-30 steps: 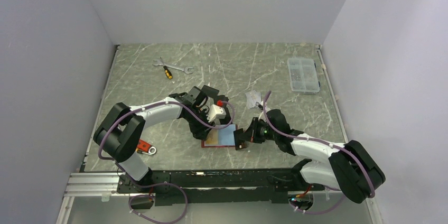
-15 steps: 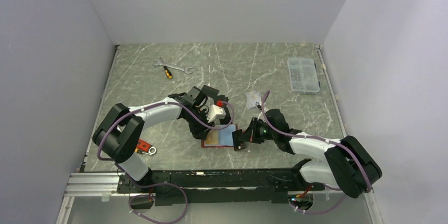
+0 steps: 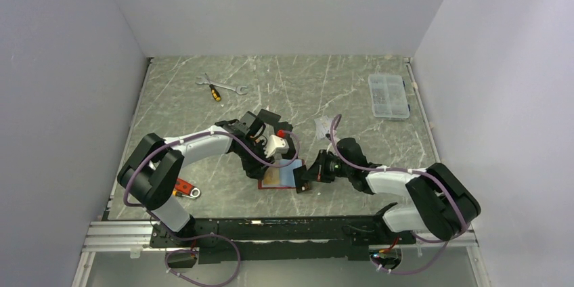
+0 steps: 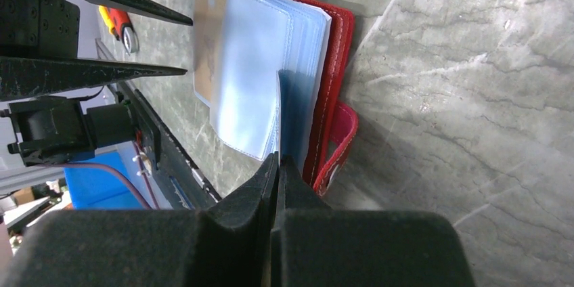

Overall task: Put the credit cards into the card holder
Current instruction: Turn over the card holder at the center of the board.

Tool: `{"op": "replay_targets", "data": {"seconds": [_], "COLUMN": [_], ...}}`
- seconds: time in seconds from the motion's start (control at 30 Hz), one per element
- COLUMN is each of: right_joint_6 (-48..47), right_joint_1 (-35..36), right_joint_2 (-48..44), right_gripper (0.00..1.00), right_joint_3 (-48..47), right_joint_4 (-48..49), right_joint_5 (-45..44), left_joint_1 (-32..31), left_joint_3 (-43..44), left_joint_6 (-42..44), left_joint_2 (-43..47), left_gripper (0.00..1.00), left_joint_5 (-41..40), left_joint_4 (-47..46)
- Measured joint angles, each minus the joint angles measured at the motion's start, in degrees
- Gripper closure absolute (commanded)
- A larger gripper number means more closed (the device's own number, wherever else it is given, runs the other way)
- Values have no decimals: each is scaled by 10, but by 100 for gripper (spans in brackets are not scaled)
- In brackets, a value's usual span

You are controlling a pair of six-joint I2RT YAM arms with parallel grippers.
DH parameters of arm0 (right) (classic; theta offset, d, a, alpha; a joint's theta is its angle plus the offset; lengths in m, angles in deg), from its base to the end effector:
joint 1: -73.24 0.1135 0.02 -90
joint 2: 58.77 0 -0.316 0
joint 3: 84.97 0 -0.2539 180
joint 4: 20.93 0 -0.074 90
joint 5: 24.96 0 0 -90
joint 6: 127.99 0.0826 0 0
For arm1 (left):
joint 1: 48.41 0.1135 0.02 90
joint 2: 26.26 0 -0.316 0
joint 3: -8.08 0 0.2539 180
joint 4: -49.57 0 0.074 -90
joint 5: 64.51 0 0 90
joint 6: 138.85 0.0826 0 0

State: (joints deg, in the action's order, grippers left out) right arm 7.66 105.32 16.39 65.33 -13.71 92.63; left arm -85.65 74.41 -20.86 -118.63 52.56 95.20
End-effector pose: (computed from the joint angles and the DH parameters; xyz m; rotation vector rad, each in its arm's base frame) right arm 0.1769 0.1560 0.1469 -0.0003 2.4658 1.2135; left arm 0.2221 -0.2161 0.1777 1.5892 2.2832 -0.7031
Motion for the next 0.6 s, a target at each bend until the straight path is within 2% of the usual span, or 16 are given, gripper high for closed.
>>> {"op": "replay_targets", "data": {"seconds": [0.6], "right_joint_6": [30], "right_joint_1": [0], "right_joint_2": [44], "right_gripper": [100], "right_joint_3": [-10], "right_joint_4": [54], "right_joint_5": [23], "left_joint_1": [0], "left_joint_3": [0], "left_joint_6": [5], "left_joint_2": [8], "left_gripper": [58], "left_joint_5": [0], "left_joint_4": [1]}}
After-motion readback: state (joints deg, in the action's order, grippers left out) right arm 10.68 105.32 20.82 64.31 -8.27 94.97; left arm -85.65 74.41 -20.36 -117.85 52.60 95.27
